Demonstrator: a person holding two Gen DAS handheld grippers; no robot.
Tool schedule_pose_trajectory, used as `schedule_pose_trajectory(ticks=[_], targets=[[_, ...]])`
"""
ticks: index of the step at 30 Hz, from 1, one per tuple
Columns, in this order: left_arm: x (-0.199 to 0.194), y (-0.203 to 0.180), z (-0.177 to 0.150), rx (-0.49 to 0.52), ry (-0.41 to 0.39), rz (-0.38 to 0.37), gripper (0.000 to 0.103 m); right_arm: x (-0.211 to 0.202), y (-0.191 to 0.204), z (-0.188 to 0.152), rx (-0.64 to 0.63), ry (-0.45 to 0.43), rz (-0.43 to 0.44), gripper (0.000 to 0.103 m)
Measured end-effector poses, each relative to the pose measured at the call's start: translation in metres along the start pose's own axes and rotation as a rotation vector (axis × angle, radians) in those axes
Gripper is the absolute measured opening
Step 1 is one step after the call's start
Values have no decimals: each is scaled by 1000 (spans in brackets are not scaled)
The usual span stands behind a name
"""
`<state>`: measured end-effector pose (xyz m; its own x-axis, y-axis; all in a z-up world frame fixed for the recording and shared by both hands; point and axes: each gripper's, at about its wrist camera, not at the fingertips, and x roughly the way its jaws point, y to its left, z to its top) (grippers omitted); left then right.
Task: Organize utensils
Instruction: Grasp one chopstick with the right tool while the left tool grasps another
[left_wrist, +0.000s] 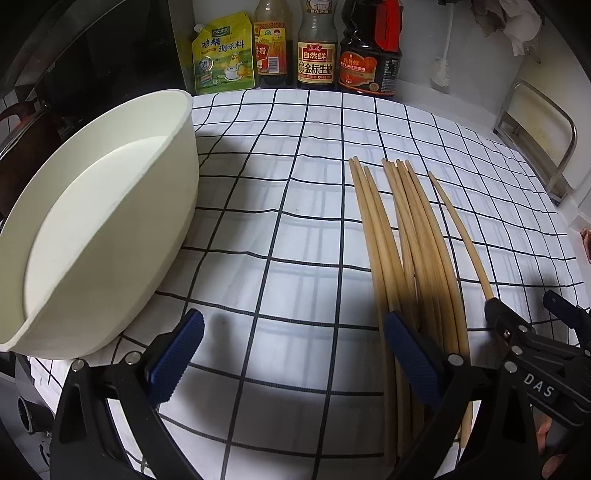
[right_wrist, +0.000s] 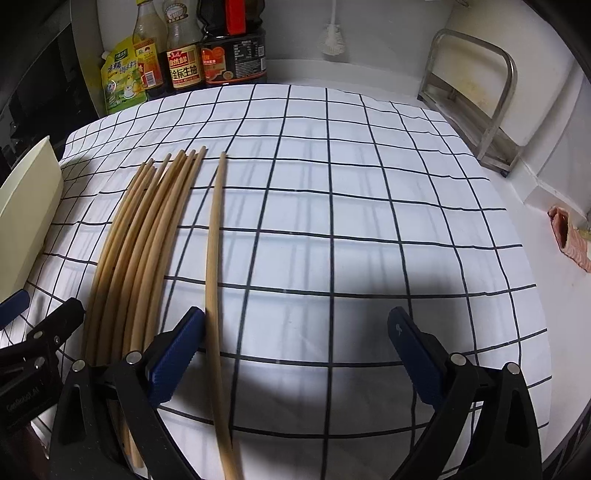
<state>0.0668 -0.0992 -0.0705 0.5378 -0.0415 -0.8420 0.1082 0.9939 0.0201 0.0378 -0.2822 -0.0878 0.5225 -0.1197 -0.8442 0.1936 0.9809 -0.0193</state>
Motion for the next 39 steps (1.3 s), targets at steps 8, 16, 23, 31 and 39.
schedule_pose_trajectory(ticks=[8,16,23,31,39], targets=[[9,-9,4,17,4,15,97,0,-5,-1,2,-6,7,95],[12,-11,3,27,4,33,97,-1,1,-2,-22,-36,-7,94],[8,-12,3,32,-1,-30,63,-5,15,-4,-83,-77,48,72],[2,-24,3,95,-1,-76,8,-11,25,-6,-127,-91,67,7],[-5,-14,4,84,11,-122,7,-15,11,-6,-32,-84,162,6]])
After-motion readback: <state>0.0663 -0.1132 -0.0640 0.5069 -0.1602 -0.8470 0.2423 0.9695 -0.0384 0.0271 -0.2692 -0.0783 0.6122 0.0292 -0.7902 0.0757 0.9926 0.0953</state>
